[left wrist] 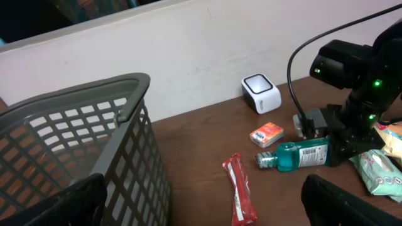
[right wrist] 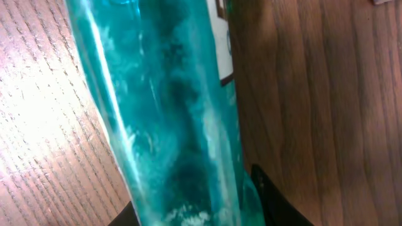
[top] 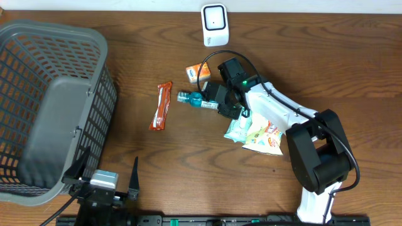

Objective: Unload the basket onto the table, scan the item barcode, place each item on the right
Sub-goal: 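Lift the blue bottle with the right gripper and reorient it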

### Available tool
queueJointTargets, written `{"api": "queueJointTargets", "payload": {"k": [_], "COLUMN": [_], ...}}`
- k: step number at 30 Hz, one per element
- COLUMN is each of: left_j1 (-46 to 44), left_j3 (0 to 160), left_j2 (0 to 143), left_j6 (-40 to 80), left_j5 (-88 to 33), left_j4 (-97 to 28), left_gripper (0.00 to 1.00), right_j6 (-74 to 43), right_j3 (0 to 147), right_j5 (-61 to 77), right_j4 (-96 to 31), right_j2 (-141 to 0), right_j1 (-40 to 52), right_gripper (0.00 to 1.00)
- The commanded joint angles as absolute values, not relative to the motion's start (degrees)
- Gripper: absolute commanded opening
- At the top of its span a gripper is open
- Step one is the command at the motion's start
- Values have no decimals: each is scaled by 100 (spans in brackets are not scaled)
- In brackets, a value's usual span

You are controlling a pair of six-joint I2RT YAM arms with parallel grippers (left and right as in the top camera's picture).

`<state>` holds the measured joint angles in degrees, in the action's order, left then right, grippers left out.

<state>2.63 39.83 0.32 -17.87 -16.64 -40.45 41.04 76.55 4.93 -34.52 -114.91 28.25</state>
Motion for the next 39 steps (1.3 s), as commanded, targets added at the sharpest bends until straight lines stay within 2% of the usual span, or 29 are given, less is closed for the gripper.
{"api": "queueJointTargets", "payload": {"k": [1,6,12,17,21,29,39], "left_j1": [294,294,294,294,294,294,294], "left_j3": [4007,4007,4007,4007,4007,4007,4007], "left_j2": [19,19,19,19,19,19,19], "left_j6": [-1817,-1817,-1817,-1817,-1817,-1817,-1817], "left_j5": [-1737,-1737,-1734,-1734,-1734,-1734,-1734], "left_j4": [-4025,-4088,-4250,-5100,-5103,-5105,-5476], "left_gripper": [98,98,98,99,99,98,98], "right_j6": [4075,3551,3326,2934,2934,2919,2915], "right_j3": [7605,7629,7719,7719,7719,7719,7719], "right_j5": [764,1074,2644,3916,4692,4866,4862], "right_j4": [-3516,-3562,-4246,-4877,-5323,-6479,-7175], "right_j2": [-11778,-11705,-11157,-10243,-9841,-9297,-8364], "right_j1": [2816,2810,2639,2379,2268,2255,2255], "right_gripper": [1,1,1,1,2,2,2]}}
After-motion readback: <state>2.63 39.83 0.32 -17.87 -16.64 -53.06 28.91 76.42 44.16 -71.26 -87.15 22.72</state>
